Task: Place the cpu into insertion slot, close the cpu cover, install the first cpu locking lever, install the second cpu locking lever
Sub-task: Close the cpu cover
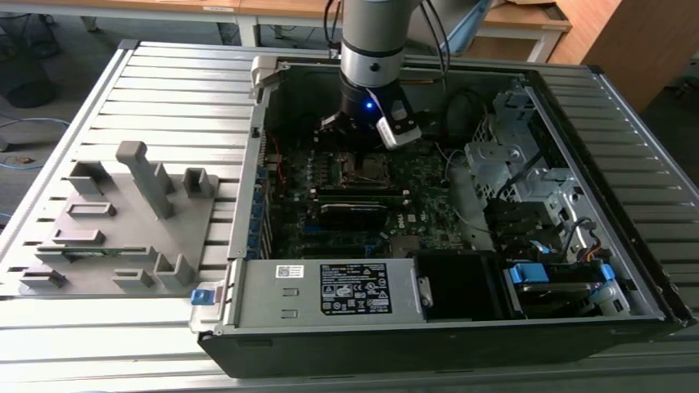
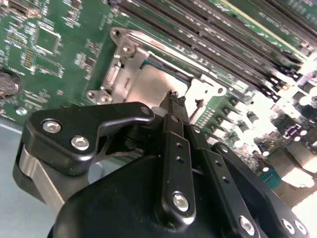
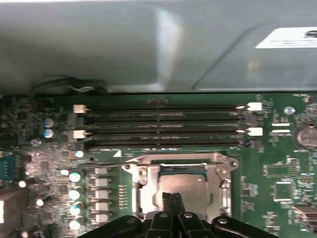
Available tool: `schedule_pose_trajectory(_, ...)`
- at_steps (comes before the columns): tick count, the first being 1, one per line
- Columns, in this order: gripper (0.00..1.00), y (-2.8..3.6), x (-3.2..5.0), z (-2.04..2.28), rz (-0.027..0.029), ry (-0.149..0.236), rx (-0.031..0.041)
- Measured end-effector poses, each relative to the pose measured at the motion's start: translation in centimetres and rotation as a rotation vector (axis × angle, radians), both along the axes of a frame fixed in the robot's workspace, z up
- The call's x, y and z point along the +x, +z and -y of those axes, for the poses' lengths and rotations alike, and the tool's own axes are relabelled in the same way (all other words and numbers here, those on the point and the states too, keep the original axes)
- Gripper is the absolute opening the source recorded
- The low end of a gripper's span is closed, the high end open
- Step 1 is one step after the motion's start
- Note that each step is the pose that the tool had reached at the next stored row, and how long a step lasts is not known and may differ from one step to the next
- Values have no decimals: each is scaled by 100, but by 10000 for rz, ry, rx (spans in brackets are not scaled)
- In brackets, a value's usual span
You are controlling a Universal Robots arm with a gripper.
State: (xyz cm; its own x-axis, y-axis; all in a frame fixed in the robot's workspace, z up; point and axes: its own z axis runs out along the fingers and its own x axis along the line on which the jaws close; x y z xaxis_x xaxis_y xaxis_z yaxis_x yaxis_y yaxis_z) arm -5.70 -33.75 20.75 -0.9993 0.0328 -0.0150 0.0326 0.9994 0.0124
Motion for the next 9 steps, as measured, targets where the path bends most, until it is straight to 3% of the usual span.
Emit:
schedule_pose_trajectory(5,11,-10,-126,0,36,-1,0)
schedule_pose_trajectory(9,11,-42,-159,0,43,-2,1)
